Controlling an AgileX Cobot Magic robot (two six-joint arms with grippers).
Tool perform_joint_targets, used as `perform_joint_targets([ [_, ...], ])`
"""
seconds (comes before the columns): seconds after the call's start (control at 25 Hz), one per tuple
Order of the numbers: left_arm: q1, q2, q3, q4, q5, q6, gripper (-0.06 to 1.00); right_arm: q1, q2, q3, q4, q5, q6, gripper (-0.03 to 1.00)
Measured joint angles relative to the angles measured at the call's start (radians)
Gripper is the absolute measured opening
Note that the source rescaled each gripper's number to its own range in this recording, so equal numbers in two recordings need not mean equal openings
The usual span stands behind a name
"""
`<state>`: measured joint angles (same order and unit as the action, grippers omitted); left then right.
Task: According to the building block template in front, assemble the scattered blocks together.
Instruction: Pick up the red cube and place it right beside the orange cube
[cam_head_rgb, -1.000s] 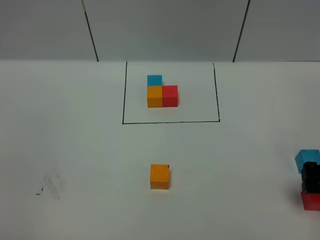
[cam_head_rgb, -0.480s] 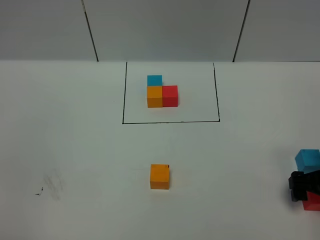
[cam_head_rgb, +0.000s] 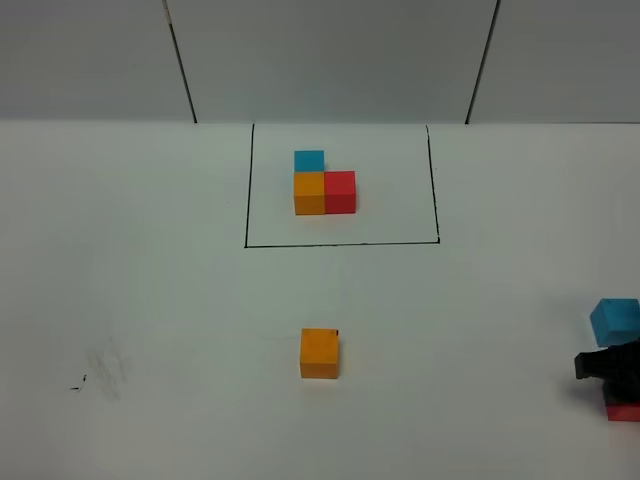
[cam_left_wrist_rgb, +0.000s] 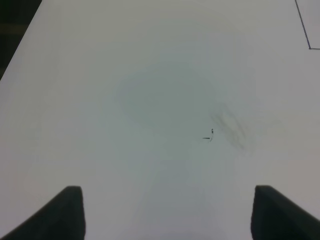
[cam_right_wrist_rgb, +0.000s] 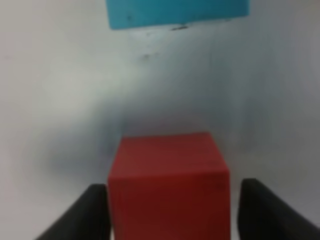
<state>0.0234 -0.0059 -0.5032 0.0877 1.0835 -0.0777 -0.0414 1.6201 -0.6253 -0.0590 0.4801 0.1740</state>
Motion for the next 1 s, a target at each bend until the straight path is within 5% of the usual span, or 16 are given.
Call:
perform_joint_targets([
  [0.32, 0.000, 0.000, 0.000, 0.000, 0.000, 0.000, 0.50, 0.037, -0.035, 0.000, 0.002, 0.043, -0.134, 0.27],
  [0.48, 0.000, 0.000, 0.000, 0.000, 0.000, 0.000, 0.50, 0.167, -0.127, -0.026, 0.069, 0.116, -0.305, 0.27],
  [0.76, 0.000, 0.000, 0.000, 0.000, 0.000, 0.000, 0.50, 0.388, -0.085, -0.197, 0.111, 0.246, -0.764, 0.27],
  [1.0, 0.000, 0.000, 0.000, 0.000, 0.000, 0.000, 0.50, 0.484, 0.069, -0.349, 0.119, 0.289, -0.903, 0.27],
])
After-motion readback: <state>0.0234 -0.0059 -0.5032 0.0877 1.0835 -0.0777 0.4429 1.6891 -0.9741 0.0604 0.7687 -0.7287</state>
